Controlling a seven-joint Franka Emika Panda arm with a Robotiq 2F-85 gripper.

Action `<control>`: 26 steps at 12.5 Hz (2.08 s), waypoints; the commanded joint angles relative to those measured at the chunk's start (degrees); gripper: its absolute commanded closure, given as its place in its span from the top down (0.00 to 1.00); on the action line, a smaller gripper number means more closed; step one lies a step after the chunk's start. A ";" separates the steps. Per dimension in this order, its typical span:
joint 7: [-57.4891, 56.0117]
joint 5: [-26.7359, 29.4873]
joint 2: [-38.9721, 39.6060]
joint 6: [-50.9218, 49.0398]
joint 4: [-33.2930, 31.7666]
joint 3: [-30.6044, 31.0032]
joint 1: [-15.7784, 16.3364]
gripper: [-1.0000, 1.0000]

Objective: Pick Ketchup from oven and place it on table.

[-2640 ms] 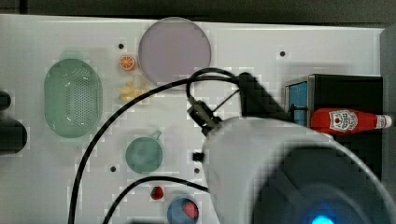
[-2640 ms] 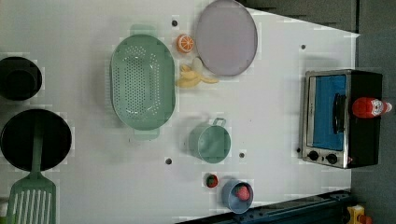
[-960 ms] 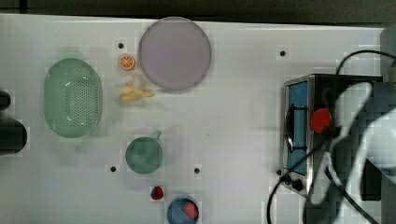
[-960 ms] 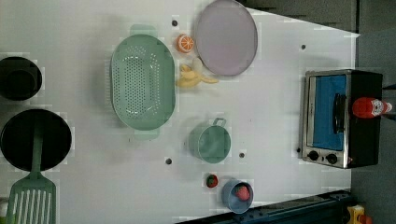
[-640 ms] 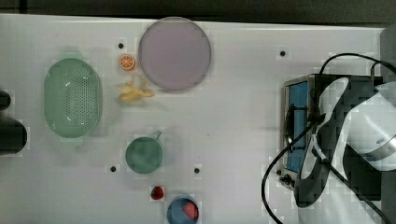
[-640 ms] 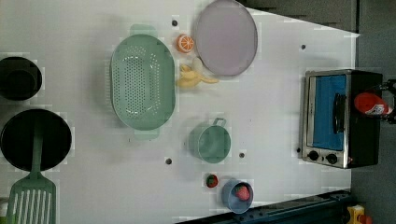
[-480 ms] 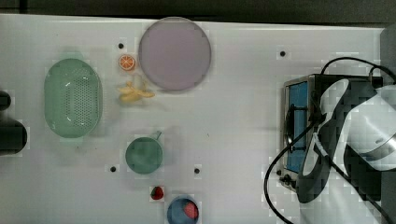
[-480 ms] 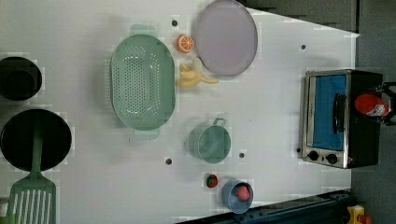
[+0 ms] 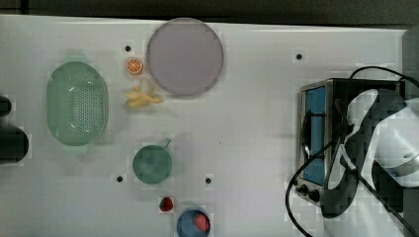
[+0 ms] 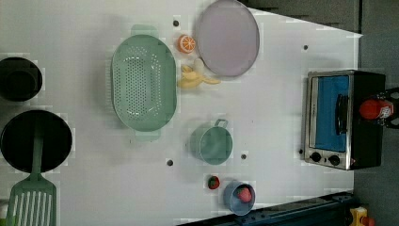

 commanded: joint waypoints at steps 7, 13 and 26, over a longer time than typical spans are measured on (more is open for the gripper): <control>-3.73 -4.67 -10.85 -3.41 4.67 0.53 4.68 0.63; -3.73 -9.80 -21.01 -19.72 4.77 10.30 12.94 0.63; -3.10 -10.42 -20.60 -0.95 -21.60 22.10 15.41 0.63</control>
